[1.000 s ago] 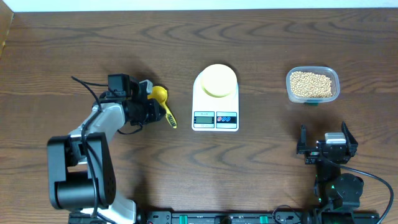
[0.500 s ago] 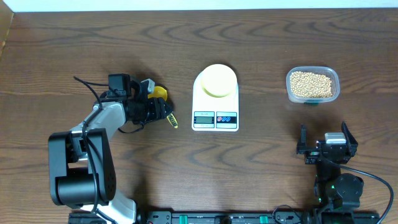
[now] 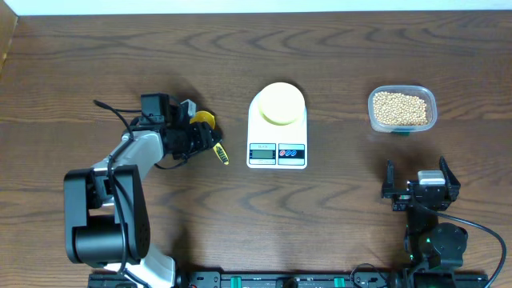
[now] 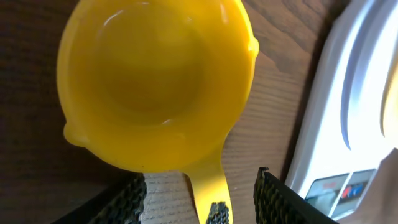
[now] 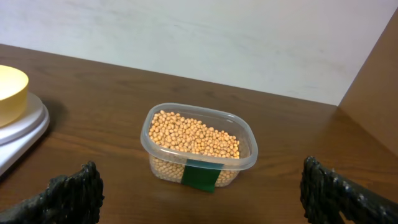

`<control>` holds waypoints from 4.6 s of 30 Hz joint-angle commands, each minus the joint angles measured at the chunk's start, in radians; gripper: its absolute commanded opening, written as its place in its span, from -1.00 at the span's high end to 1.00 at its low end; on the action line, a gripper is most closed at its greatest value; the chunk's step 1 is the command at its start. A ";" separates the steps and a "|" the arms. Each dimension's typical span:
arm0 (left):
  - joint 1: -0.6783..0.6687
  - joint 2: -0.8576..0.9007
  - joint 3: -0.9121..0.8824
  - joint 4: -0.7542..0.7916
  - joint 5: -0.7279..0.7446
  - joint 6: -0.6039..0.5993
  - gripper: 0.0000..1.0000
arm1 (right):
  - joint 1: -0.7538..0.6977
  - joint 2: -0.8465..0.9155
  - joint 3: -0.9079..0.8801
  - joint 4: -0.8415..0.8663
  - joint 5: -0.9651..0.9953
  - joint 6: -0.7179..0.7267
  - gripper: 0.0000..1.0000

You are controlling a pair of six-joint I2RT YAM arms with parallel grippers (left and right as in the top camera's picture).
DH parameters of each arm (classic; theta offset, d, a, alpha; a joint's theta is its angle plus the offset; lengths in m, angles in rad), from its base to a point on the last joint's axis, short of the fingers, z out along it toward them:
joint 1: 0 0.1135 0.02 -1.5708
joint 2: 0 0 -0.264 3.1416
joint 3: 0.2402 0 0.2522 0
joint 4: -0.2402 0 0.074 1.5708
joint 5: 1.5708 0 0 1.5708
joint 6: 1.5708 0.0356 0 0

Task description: Scoop item into bowl and weigh 50g on scale

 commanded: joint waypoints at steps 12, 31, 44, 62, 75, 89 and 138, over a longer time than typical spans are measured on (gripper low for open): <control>-0.124 0.027 -0.013 -0.016 -0.349 -0.190 0.07 | 0.007 -0.004 -0.001 -0.004 -0.002 -0.006 -0.99; -0.124 0.026 -0.013 -0.008 -0.252 -0.183 0.85 | 0.007 -0.004 -0.001 -0.004 -0.002 -0.006 -0.99; -0.080 -0.161 -0.009 -0.003 -0.174 -0.183 0.86 | 0.007 -0.004 -0.001 -0.004 -0.002 -0.006 -0.98; 0.011 -0.376 -0.009 0.322 0.194 -0.332 0.86 | 0.007 -0.004 -0.001 -0.004 -0.002 -0.006 -0.99; 0.011 -0.389 -0.009 0.708 0.270 -0.636 0.86 | 0.008 -0.004 -0.001 0.129 -0.137 0.084 -0.98; -0.061 -0.389 -0.009 0.901 0.313 -0.683 0.86 | 0.008 0.183 0.216 0.660 -0.389 0.336 -0.98; -0.317 -0.389 -0.009 1.049 -0.044 -0.994 0.86 | 0.540 1.442 1.002 0.633 -0.499 1.521 -0.29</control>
